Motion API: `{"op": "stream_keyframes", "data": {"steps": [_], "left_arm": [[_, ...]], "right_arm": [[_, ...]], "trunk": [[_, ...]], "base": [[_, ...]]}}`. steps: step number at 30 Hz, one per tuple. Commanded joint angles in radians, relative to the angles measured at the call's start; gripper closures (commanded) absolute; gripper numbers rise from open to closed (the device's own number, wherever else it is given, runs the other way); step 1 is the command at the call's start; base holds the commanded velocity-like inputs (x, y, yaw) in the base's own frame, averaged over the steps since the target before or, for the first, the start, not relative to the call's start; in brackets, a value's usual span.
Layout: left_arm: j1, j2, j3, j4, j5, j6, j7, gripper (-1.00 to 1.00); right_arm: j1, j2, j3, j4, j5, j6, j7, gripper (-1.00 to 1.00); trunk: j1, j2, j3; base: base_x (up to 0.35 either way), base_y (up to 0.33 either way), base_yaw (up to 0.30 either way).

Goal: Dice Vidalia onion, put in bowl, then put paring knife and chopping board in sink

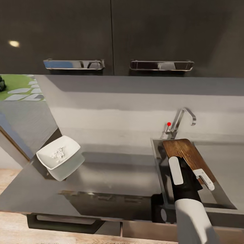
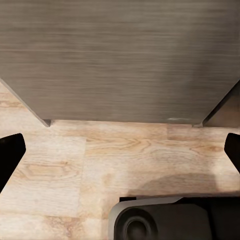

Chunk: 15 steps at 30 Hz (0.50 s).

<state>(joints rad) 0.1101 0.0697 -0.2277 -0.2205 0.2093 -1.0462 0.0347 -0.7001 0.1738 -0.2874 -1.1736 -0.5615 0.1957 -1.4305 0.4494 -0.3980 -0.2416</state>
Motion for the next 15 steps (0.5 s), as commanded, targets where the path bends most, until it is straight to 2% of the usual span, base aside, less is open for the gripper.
{"op": "stream_keyframes", "data": {"steps": [1,15], "left_arm": [[0.000,0.001,-0.009,-0.002,0.007,-0.001,0.004,-1.00],[0.000,0.001,-0.009,-0.003,0.007,-0.001,0.004,-1.00]], "right_arm": [[-0.001,0.001,-0.002,-0.001,-0.002,0.010,-0.002,1.00],[-0.001,0.001,-0.002,-0.001,-0.002,0.017,0.002,1.00]], "trunk": [[0.001,-0.002,-0.003],[0.001,-0.002,-0.006]], "base": [[0.011,-0.001,0.000],[0.001,0.000,0.000]]}}
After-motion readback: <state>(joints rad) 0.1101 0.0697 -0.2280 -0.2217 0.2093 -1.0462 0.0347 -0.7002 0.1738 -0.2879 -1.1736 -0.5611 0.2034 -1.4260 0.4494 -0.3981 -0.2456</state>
